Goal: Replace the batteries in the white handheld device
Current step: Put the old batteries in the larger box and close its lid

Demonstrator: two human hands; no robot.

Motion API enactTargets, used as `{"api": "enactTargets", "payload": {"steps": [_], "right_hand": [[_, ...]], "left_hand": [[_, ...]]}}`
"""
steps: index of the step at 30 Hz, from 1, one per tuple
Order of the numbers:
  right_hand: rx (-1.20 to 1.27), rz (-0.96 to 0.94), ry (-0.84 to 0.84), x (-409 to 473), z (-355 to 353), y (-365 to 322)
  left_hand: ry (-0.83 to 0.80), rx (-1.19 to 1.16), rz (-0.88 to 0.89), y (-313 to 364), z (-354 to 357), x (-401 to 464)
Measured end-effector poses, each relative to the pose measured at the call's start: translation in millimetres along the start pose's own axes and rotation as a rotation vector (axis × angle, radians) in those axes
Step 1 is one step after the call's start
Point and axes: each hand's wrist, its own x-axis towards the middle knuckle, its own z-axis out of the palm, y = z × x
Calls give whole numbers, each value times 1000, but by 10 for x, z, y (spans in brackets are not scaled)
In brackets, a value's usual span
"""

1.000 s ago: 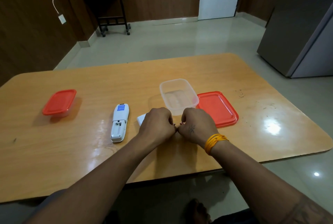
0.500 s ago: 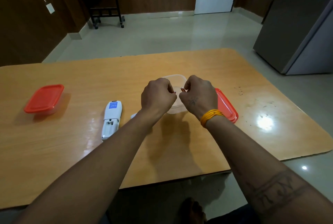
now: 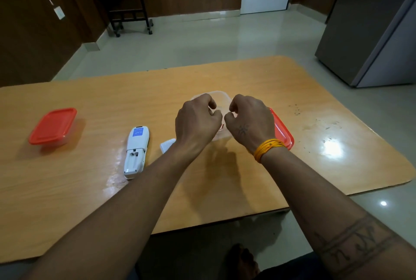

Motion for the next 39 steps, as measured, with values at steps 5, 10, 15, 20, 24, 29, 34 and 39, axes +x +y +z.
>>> {"api": "enactTargets", "payload": {"steps": [5, 10, 15, 20, 24, 29, 34, 39], "right_hand": [[41, 115, 108, -43, -234, 289], [-3, 277, -1, -114, -390, 624], [-50, 404, -134, -187, -415, 788], [41, 483, -92, -145, -448, 827], [241, 647, -57, -134, -494, 874], [371, 616, 142, -135, -604, 703], [295, 213, 376, -244, -712, 288], [150, -150, 341, -420, -564, -174]], "left_hand": [[-49, -276, -92, 380, 49, -409], [-318, -318, -71, 567, 349, -737], [-371, -287, -154, 660, 493, -749], [-319, -292, -156, 666, 528, -726], [-339, -271, -106, 631, 534, -735], [-301, -320, -26, 683, 470, -684], [-146, -818, -110, 753, 228, -513], [-46, -1043, -314, 634, -77, -350]]}}
